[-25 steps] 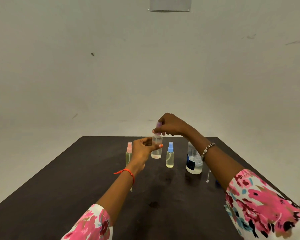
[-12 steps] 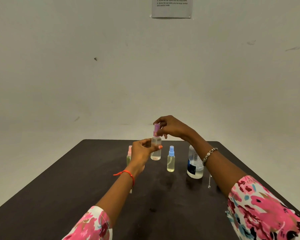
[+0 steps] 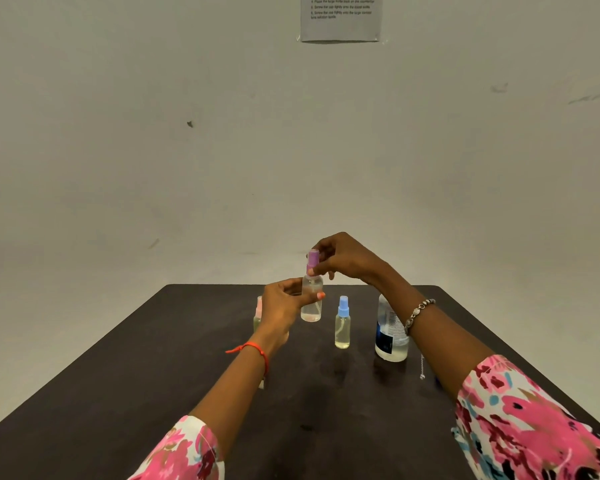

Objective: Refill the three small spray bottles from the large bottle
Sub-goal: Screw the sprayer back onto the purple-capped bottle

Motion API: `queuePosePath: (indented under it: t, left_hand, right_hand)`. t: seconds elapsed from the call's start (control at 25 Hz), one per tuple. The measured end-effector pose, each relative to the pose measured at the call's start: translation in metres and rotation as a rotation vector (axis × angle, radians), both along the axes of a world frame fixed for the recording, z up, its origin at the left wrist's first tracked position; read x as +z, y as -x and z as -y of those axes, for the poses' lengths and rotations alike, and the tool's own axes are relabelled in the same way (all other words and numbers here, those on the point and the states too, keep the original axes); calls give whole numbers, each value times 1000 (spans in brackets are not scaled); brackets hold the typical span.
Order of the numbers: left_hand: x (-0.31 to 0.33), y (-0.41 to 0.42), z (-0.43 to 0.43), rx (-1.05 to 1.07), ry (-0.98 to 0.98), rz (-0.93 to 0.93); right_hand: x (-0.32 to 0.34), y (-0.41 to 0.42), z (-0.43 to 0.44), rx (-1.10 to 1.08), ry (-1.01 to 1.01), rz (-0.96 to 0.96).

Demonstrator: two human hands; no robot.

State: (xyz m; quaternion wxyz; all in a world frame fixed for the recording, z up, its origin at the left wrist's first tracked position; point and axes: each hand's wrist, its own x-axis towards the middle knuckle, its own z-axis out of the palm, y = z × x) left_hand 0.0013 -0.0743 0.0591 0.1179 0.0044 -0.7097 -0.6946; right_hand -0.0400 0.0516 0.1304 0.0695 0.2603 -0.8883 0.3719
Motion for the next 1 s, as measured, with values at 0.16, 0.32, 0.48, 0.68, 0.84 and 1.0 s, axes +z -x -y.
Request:
queuePosePath:
  t: [0.16, 0.32, 0.48, 0.68, 0.84, 1.0]
  left_hand:
    - [-1, -1, -1, -7, -3, 8]
    - [0, -1, -1, -1, -16, 4]
    - [-1, 0, -1, -8, -12, -5]
    - [-3, 1, 2, 3, -16, -2]
    - [-7, 1, 4, 1, -3, 17]
    - [-9, 1, 7, 21, -17, 32]
  right_hand:
    - [-2, 2, 2, -67, -42, 42]
    - [-4, 3, 0, -12, -9, 43]
    - [-5, 4, 1, -54, -33, 31]
    - [-6, 5, -1, 6, 43, 67]
    - [-13, 5, 6, -92, 26, 48]
    - [-15, 5, 6, -19, -9, 72]
